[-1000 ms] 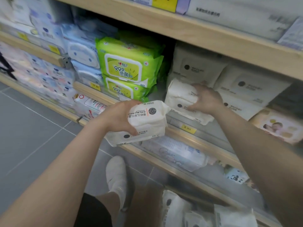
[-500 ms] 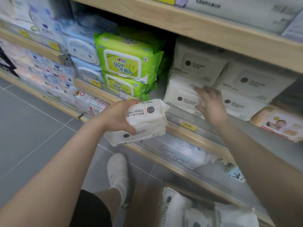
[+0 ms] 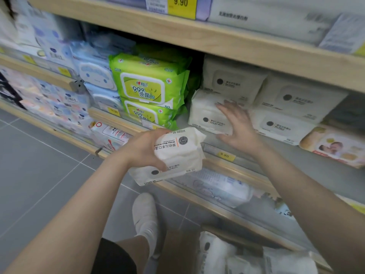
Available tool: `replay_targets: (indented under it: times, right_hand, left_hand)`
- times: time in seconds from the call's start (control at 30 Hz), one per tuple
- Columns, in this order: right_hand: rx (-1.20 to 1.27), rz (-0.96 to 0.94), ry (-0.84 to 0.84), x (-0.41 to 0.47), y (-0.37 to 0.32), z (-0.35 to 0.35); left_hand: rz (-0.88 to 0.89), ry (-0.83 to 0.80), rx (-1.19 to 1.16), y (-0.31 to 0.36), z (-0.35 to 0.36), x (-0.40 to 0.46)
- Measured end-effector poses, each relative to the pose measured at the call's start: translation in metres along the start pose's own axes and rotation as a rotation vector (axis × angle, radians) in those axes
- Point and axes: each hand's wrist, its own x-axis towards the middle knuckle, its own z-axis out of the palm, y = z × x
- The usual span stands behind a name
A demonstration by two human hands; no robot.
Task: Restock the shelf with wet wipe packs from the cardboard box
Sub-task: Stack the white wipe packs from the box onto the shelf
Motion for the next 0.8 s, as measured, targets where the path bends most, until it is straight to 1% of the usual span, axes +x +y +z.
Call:
replay_targets:
  times: [0.07, 0.13, 0.2, 0.27, 0.33, 0.37, 0.43, 0.5, 0.53, 0.57, 0.6, 0.63, 0.67, 0.7, 0.73, 0.8]
  right_hand:
    - [0.319, -0.014, -0.116, -0.029, -0.026, -0.011]
    - [0.457, -0.009, -0.240, -0.055, -0.047, -0.015]
    - [0.541, 0.047, -0.283, -0.075, -0.054, -0.014]
    - [0.644, 0.153, -0.240, -0.091, -0.051, -0.017]
    - [0.694, 0.203, -0.193, -0.107, -0.045, -0.022]
    - [0.691, 0.219, -0.168, -0.116, -0.043, -0.028]
    - [0.681, 0.246, -0.084, -0.130, -0.041, -0.044]
    - [0.674, 0.279, 0.015, -0.140, -0.037, -0.065]
    - [0.674, 0.293, 0.078, -0.144, -0.033, -0.076]
    - [0.675, 0.303, 0.147, -0.148, -0.027, -0.087]
    - [0.673, 0.306, 0.214, -0.150, -0.020, -0.097]
    - [0.661, 0.311, 0.272, -0.152, -0.010, -0.107]
    - [0.643, 0.323, 0.312, -0.152, -0.002, -0.114]
    - [0.621, 0.342, 0.334, -0.153, 0.007, -0.121]
    - [0.608, 0.359, 0.349, -0.153, 0.015, -0.126]
    - [0.582, 0.383, 0.365, -0.151, 0.034, -0.131]
  left_hand:
    - [0.040, -0.029, -0.012, 0.013, 0.003, -0.001]
    - [0.099, -0.064, -0.002, 0.028, 0.009, -0.002]
    - [0.143, -0.098, -0.001, 0.045, 0.018, -0.003]
    - [0.152, -0.131, -0.014, 0.060, 0.029, -0.006]
    - [0.181, -0.144, -0.008, 0.073, 0.038, -0.010]
    - [0.203, -0.140, 0.032, 0.081, 0.043, -0.011]
    - [0.247, -0.068, 0.157, 0.099, 0.050, -0.013]
    - [0.265, 0.104, 0.229, 0.113, 0.052, -0.011]
    - [0.248, 0.207, 0.171, 0.118, 0.052, -0.009]
    - [0.203, 0.285, 0.013, 0.120, 0.052, -0.006]
    - [0.132, 0.314, -0.203, 0.122, 0.052, -0.001]
    - [0.057, 0.291, -0.437, 0.125, 0.051, 0.006]
    - [-0.003, 0.214, -0.623, 0.132, 0.053, 0.012]
    - [-0.023, 0.129, -0.731, 0.141, 0.057, 0.020]
    - [0.013, 0.095, -0.751, 0.150, 0.061, 0.029]
    - [0.099, 0.118, -0.718, 0.168, 0.071, 0.048]
